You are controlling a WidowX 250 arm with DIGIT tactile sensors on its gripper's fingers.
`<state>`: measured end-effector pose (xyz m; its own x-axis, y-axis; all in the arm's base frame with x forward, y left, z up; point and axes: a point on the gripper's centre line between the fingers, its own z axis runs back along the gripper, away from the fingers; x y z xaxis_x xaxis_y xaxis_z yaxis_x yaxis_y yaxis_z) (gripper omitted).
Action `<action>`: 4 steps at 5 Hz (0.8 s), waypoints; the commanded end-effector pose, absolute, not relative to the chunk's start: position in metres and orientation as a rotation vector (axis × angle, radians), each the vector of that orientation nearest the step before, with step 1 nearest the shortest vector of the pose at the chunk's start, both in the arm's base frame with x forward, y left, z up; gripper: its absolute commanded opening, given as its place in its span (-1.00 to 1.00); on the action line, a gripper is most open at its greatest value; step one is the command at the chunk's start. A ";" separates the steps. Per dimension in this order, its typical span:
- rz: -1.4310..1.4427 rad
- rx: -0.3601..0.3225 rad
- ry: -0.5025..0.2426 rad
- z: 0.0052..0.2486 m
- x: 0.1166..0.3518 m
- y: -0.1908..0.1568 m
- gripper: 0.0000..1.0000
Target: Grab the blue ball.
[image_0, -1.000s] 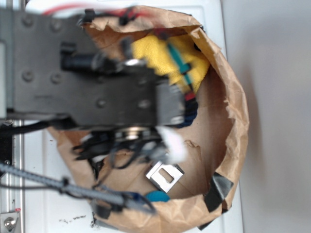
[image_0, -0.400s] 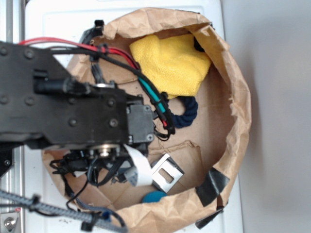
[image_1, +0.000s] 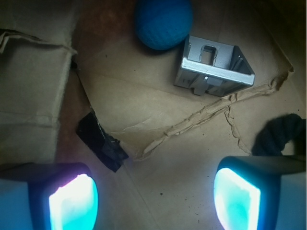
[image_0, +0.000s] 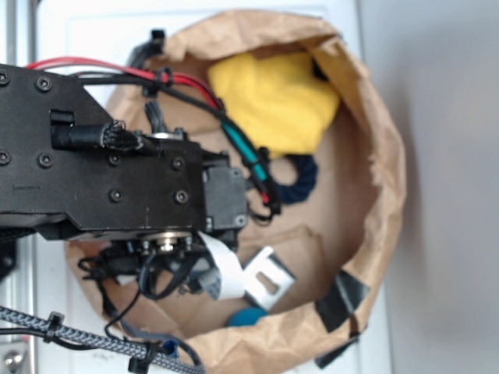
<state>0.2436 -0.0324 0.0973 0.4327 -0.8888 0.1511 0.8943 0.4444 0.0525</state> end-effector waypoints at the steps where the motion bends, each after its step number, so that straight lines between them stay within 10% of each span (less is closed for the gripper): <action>1: -1.341 -0.152 -0.290 0.094 0.273 -0.034 1.00; 3: -1.423 -0.214 -0.318 0.080 0.344 -0.016 1.00; 4: -1.535 -0.213 -0.311 0.077 0.343 -0.032 1.00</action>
